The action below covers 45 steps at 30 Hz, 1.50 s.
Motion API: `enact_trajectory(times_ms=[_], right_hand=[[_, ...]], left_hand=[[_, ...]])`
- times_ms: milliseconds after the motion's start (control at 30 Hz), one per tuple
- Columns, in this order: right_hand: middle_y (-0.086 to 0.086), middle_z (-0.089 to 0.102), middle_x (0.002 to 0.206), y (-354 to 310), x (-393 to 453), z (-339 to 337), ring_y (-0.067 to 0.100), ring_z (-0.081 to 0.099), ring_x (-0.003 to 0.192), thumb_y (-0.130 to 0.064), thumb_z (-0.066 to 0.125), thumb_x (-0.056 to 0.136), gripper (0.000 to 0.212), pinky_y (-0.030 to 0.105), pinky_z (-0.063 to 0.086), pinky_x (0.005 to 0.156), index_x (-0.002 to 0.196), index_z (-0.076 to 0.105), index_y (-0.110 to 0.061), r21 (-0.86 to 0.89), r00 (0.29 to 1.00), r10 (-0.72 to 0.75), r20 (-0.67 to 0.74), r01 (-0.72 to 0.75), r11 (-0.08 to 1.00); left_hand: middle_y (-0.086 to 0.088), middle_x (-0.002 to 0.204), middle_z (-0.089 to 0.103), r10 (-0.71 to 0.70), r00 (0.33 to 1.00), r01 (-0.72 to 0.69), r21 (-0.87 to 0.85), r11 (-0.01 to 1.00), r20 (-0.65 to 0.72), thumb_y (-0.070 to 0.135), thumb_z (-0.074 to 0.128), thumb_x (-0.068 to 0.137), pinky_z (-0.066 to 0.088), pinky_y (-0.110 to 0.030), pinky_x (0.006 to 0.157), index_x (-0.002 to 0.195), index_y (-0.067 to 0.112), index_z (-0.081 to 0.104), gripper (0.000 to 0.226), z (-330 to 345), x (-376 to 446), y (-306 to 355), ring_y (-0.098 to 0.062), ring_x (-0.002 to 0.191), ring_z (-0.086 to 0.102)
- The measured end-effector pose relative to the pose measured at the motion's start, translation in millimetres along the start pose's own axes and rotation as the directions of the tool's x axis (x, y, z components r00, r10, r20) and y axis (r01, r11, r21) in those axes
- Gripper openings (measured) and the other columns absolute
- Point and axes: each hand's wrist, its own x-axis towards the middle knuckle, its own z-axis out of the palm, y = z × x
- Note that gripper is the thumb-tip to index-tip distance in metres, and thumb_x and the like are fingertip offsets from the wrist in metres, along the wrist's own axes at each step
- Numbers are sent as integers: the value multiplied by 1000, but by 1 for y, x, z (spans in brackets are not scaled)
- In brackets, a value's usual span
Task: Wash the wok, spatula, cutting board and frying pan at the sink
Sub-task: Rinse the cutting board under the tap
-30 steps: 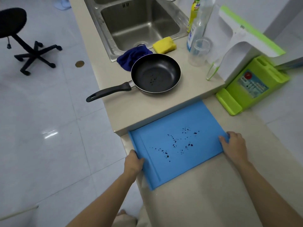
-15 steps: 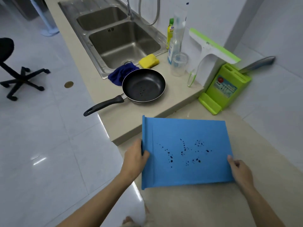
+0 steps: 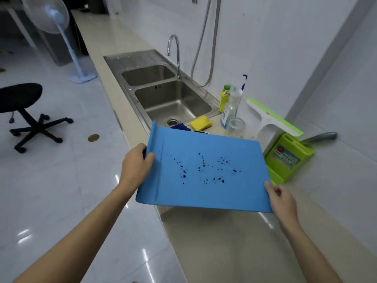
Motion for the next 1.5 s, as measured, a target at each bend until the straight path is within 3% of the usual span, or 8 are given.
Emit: enact_trajectory(times_ms=[200, 367, 667, 833, 1000, 1167, 1333, 1500], right_hand=[[10, 60, 73, -101, 9, 94, 28, 56, 73, -31, 63, 88, 31, 36, 34, 60, 76, 57, -3, -27, 985, -82, 152, 87, 996], [7, 60, 75, -196, -1, 185, 23, 53, 71, -31, 64, 88, 31, 34, 35, 61, 78, 59, -2, -45, 960, -118, 253, 133, 990], [8, 61, 78, -296, -3, 323, 21, 56, 75, -35, 63, 88, 36, 34, 35, 61, 84, 59, 1, -101, 937, -65, 345, 106, 989], [11, 62, 82, -319, 24, 365, 23, 54, 75, -34, 60, 90, 32, 34, 33, 62, 78, 54, -5, -178, 963, 13, 270, 37, 983], [6, 55, 75, -328, 70, 402, 20, 50, 70, -33, 60, 90, 32, 33, 31, 59, 73, 47, -10, -143, 970, 109, 215, -79, 987], [13, 63, 86, -336, 142, 451, 29, 58, 83, -31, 62, 89, 29, 36, 41, 69, 85, 60, -2, -99, 962, 182, 202, -165, 981], [16, 62, 78, -340, 203, 501, 36, 59, 82, -27, 64, 87, 27, 40, 43, 70, 74, 59, -4, -47, 948, 284, 145, -280, 959], [11, 62, 81, -349, 237, 527, 28, 56, 78, -26, 61, 89, 21, 33, 36, 62, 78, 60, -8, -49, 929, 354, 107, -350, 935]], left_hand=[[0, 69, 52, -49, 991, 50, 5, 999, -120, 11, 48, 91, 30, -27, 52, 78, 10, 51, 13, -78, 75, -78, -16, 62, 47], [-7, 74, 61, -100, 983, 105, 21, 994, -154, 13, 52, 88, 37, -31, 53, 81, 6, 60, 12, -153, 144, -161, -23, 66, 55], [-12, 82, 62, -133, 986, 140, 64, 988, -101, 14, 55, 86, 36, -25, 50, 85, 1, 62, 14, -229, 269, -263, -21, 64, 55], [-7, 75, 60, -93, 995, 90, 111, 990, 29, 15, 54, 87, 39, -28, 52, 87, 3, 58, 13, -218, 333, -282, -20, 64, 55], [-9, 72, 57, -78, 994, 71, 88, 994, 80, 11, 51, 88, 39, -32, 54, 81, -3, 55, 16, -188, 404, -280, -22, 64, 52], [-6, 74, 56, -57, 994, 44, 125, 991, 96, 13, 49, 91, 32, -26, 50, 86, -1, 56, 16, -159, 495, -265, -13, 61, 47], [-7, 79, 59, -32, 985, 5, 156, 988, 169, 14, 47, 91, 35, -28, 53, 87, 1, 55, 15, -131, 589, -244, -17, 66, 51], [-7, 81, 59, 13, 966, -63, 185, 981, 258, 14, 47, 91, 37, -26, 53, 89, 1, 57, 16, -93, 657, -228, -16, 67, 52]])
